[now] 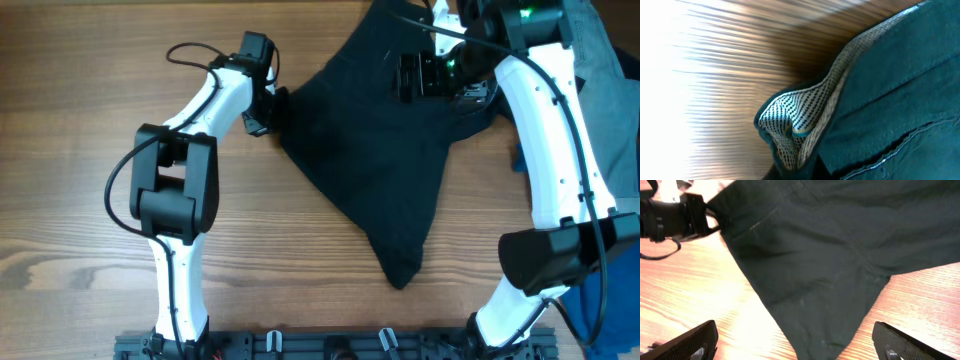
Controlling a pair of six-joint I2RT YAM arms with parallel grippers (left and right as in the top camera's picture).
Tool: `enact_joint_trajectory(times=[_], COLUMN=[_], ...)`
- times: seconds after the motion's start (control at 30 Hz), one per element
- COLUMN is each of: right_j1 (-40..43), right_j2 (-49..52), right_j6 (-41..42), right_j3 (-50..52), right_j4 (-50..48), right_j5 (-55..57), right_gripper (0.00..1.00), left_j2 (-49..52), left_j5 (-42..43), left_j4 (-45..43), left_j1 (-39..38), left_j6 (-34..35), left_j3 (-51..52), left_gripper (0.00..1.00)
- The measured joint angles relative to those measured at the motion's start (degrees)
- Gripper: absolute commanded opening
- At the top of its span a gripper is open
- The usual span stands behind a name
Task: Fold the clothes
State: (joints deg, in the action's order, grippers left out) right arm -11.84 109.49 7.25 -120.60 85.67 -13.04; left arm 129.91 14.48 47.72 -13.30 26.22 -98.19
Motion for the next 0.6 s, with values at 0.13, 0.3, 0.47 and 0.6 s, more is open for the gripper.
enact_joint_trajectory(times=[0.13,0.3,0.47,0.6], right_j1=[-1.57,-3.39,-5.57,-8.85], right_j2=[0.00,0.00,0.00,0.00], right_j6=[0.00,0.02,0.02,0.02], right_j3=[0.00,0.00,0.00,0.61], right_j4=[-0.72,-0.87,-0.31,0.55], right_j5=[-0.09,-0.50,-2.01,-2.47], right_gripper=[1.00,1.00,0.99,1.00], left_j2=[-2.80,-7.37,-8.72,-8.72], left_j5=[-1.73,-3.10,-3.26,-3.04], left_j4=[3.45,5.92,6.27,6.47], left_j1=[4.35,12.39,18.03,18.64], left_j6=[0.39,1.31,1.57,1.57], left_j3=[0.55,0.55,0.55,0.55], left_gripper=[0.04,0.04,0.04,0.04])
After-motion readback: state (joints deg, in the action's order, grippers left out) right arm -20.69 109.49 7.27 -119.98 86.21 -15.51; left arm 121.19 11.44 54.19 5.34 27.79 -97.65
